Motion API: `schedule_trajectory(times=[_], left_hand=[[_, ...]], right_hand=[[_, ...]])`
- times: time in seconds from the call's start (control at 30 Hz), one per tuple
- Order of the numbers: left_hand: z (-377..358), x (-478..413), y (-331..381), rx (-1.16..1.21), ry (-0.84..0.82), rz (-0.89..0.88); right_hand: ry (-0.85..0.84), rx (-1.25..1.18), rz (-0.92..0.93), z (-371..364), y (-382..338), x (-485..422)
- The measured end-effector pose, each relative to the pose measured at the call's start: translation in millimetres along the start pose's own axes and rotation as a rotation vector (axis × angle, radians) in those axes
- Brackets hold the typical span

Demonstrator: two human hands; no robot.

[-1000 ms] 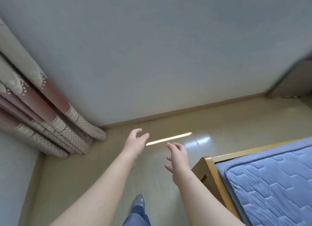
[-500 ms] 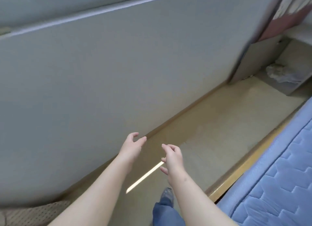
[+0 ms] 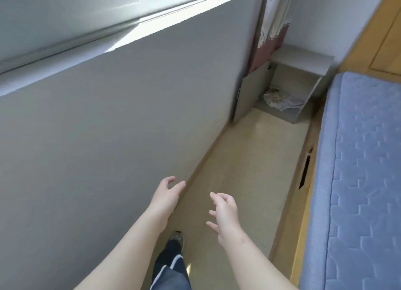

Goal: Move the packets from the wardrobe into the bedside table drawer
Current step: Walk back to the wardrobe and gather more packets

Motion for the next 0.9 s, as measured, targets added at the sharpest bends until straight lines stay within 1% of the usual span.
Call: schedule_trajectory(times=[0.23,0.3,0.37,0.47,0.6,0.77,0.9], left_hand=[[-67,-125,106,-0.157,-0.211,-0.041],[-93,-155,133,-0.212,-0.27,-0.067],[-124,-178,149,-0.271,-0.344,-0.056],[-165,-203,160,-0.333,-0.422,-0.025],[-232,-240,181,-0.416,-0.488,-0.011],[-340,-293,235,-0.47,-0.524,-0.077],[-423,-327,287,-0.439,-0.528,-0.114]], right_hand=[[0.181,-0.177,-0.001,-6,-112,-89],[0.232,-0.234,-0.003,-1,-136,-108],[0.286,-0.288,-0.025,10,-151,-125],[0.367,-0.373,-0.059,32,-164,-150],[0.425,-0.45,-0.086,67,-194,-200],[0.449,-0.486,-0.043,134,-264,-282],[0.454,-0.471,0.006,193,-332,-338]])
Point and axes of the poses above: each hand's wrist, its own x-axis away from the middle knuckle, its own z-axis out of the back of the hand, y = z × x, the point moved 5 cm from there along -x, towards the middle knuckle, and after that the axes turned 12 degrees about x, right-handed, at the moved point
